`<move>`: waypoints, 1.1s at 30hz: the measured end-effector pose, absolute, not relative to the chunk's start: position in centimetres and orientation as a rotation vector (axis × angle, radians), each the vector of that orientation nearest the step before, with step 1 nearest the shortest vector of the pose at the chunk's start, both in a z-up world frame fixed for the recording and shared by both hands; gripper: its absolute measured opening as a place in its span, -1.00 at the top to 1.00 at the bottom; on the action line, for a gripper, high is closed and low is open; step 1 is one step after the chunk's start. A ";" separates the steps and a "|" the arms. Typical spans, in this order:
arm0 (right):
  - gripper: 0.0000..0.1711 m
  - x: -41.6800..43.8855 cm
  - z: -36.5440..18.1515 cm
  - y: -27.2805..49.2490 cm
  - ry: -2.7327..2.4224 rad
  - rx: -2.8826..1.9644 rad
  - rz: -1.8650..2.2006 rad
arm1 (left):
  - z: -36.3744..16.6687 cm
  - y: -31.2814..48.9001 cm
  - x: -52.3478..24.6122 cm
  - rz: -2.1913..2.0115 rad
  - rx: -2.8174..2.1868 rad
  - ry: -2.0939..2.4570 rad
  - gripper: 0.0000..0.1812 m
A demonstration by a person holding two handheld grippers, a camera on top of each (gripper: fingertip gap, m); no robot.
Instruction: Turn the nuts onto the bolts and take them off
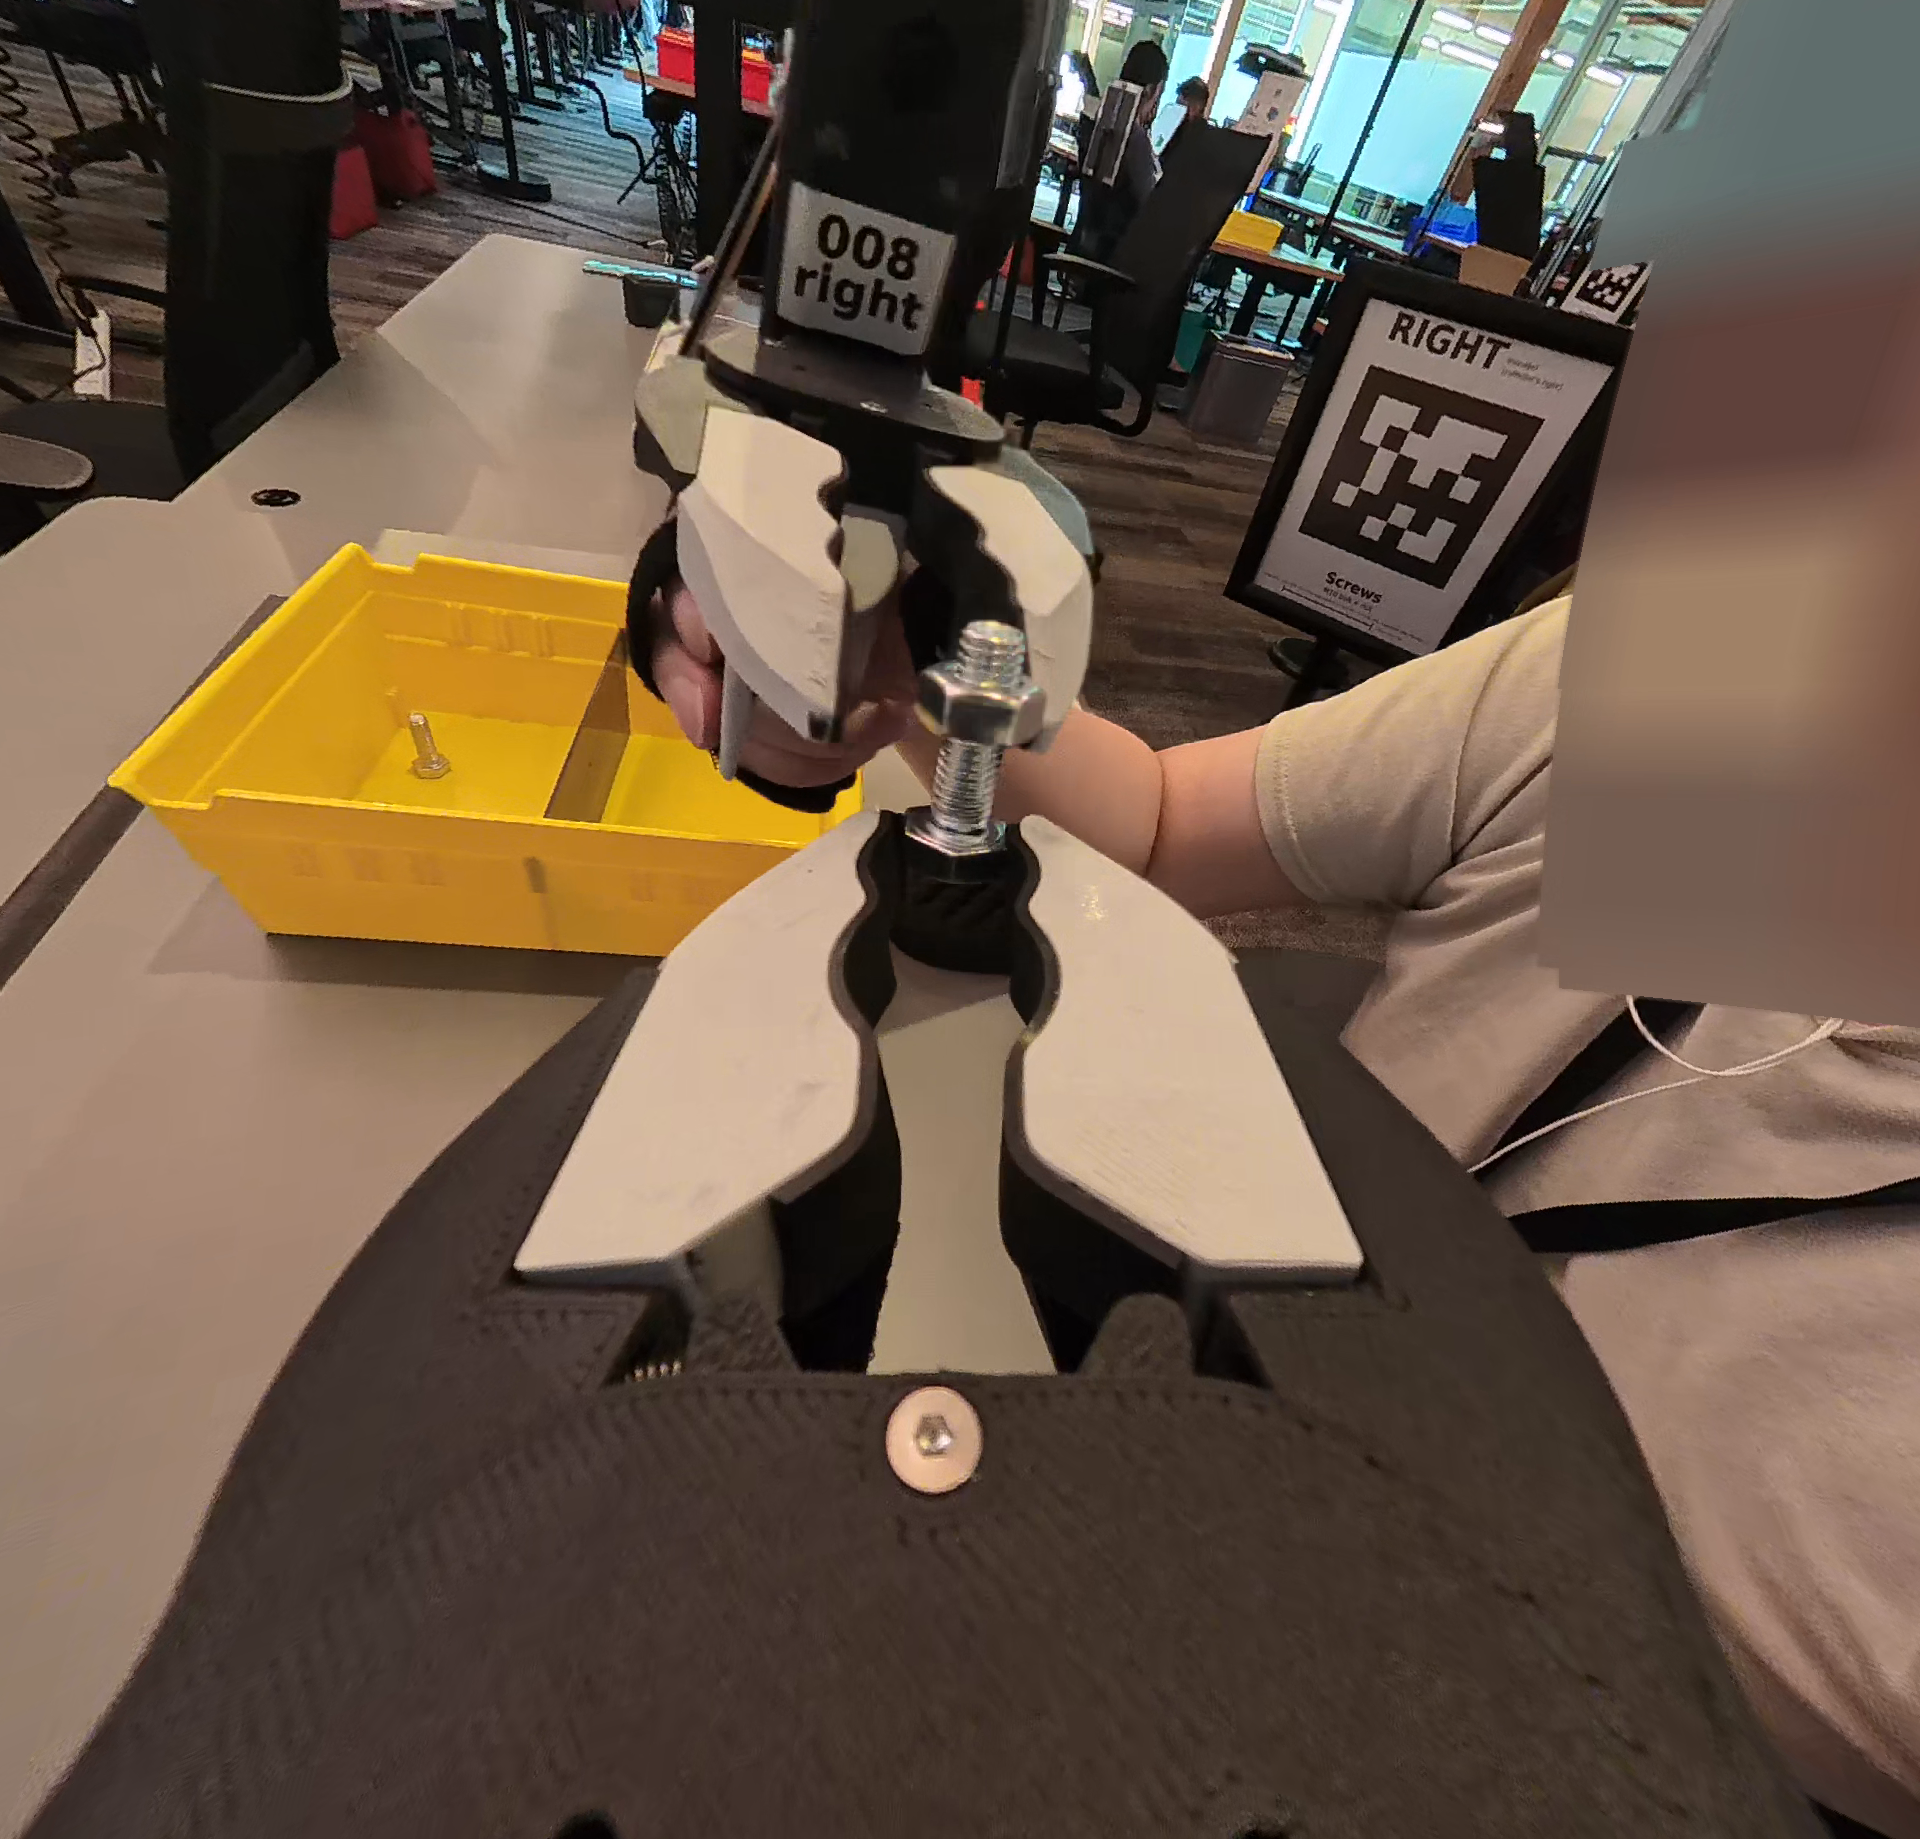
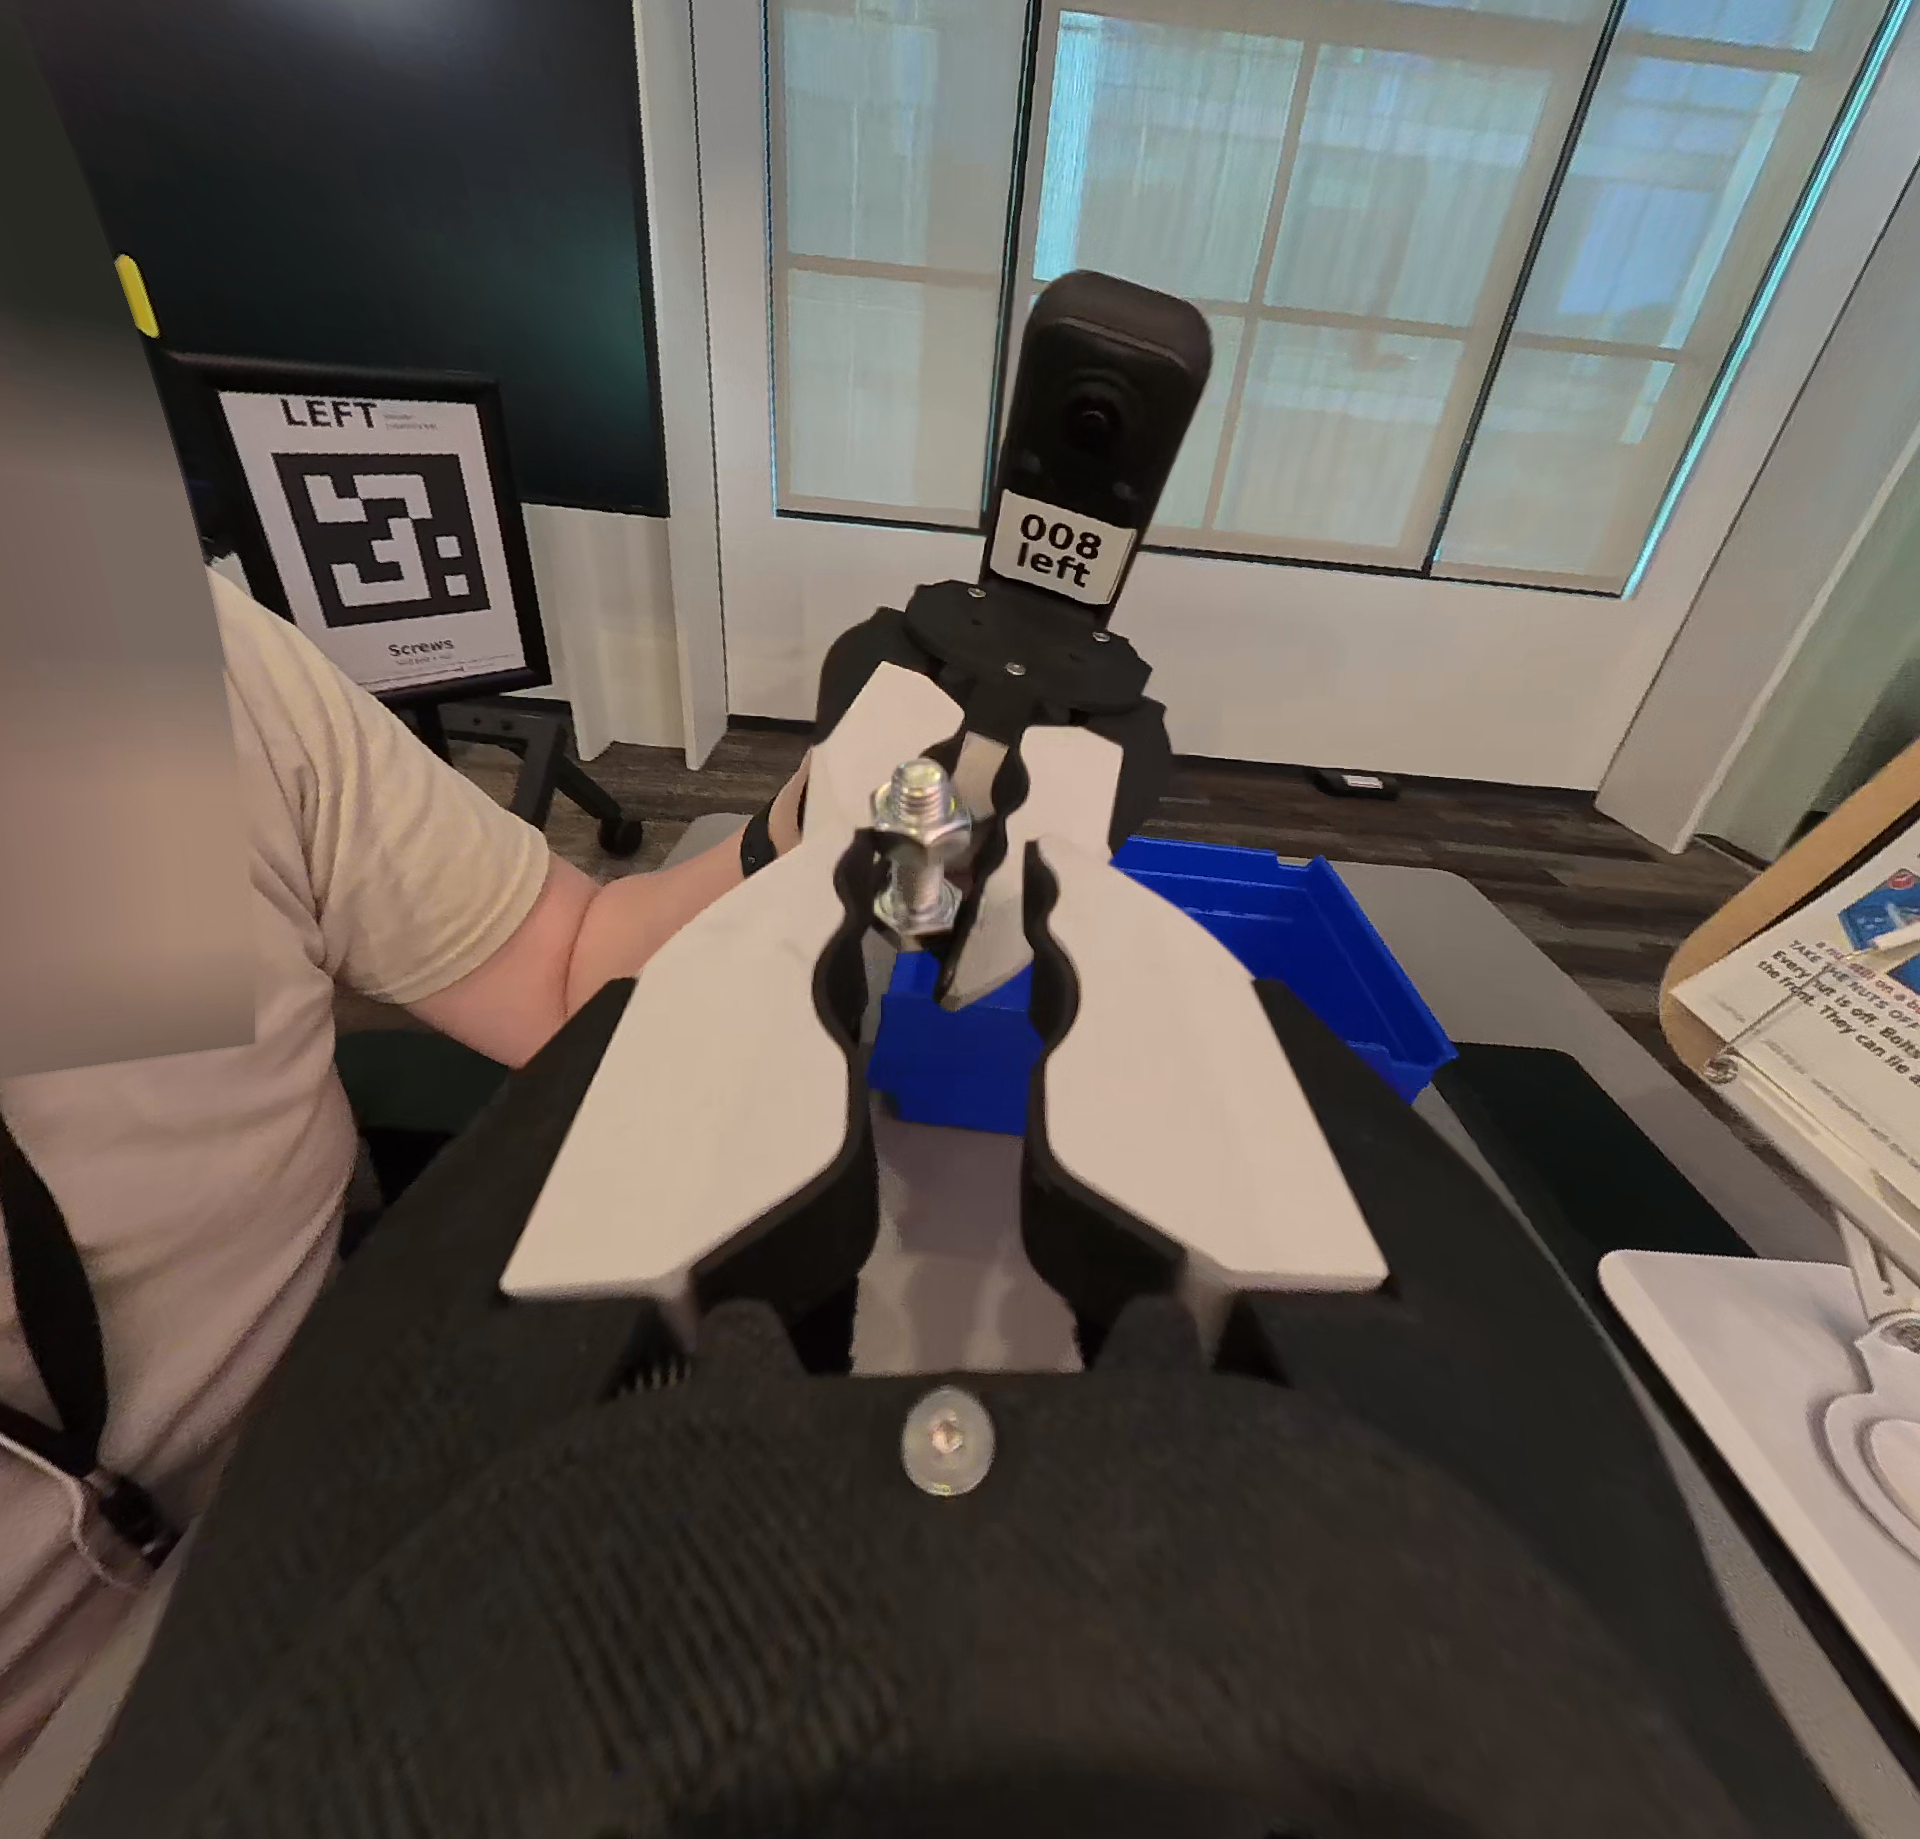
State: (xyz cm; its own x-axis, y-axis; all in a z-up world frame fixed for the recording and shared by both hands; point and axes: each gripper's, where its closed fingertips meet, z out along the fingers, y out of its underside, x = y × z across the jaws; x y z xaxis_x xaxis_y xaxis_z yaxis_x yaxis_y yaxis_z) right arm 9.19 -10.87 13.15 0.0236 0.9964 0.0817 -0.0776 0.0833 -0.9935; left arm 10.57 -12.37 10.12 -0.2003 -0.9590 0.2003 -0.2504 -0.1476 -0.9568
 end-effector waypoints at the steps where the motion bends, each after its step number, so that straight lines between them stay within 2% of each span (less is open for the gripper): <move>1: 0.68 9.5 13.2 -10.7 -1.167 -1.106 1.181 | 10.3 -12.4 10.5 -1.397 -1.402 1.464 0.80; 33: 0.65 9.2 13.9 -12.0 -1.177 -1.050 1.232 | 10.6 -12.9 10.2 -1.377 -1.387 1.483 0.80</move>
